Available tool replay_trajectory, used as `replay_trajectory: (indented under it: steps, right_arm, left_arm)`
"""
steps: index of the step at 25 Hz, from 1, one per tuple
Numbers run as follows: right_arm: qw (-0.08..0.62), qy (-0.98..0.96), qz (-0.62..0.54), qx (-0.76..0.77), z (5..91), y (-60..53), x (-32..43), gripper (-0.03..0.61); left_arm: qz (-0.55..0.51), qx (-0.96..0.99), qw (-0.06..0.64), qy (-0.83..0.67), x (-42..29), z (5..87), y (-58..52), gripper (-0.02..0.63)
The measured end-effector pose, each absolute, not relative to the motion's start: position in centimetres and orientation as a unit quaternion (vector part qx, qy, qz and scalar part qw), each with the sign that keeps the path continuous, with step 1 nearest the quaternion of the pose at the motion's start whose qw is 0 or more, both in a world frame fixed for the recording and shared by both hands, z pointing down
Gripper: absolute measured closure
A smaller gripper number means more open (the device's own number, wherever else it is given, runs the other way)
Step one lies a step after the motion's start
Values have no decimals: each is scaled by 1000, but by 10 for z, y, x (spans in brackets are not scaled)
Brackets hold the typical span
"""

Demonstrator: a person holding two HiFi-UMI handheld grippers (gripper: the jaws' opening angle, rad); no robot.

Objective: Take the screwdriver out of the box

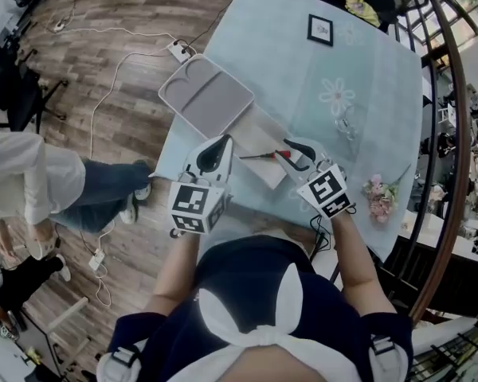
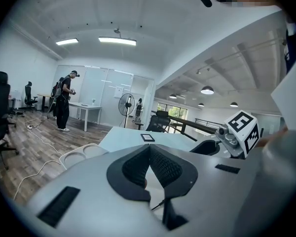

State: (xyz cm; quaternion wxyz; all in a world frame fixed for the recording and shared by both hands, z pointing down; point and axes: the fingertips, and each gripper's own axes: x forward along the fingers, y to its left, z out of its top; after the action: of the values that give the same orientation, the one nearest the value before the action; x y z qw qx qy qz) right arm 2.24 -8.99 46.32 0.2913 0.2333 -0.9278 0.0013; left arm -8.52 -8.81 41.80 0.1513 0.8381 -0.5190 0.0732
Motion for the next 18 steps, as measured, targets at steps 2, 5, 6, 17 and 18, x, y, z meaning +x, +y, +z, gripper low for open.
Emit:
replay_trajectory:
  steps: [2,5,6,17,18]
  right_arm:
    - [330,-918,-5,219,485,-93,23,460]
    - [379,-905,-12,194,506,-96,19,460]
    - [389,-902,-9,187,512,-97,17,460]
    - [485,-868,5,107,582,-114,23,440]
    - [495,-864,5,97,589,-114,23,440]
  left_arm:
    - [78,840,154,-515,-88,425,-95,597]
    - [78,840,157,-514,-97,429,-108,597]
    - [79,842,157,-511,-99,431,-112,597]
    - [94,846,182,-493,-100,462,-157,597]
    - [95,846,185,-490,-99,467,-160,597]
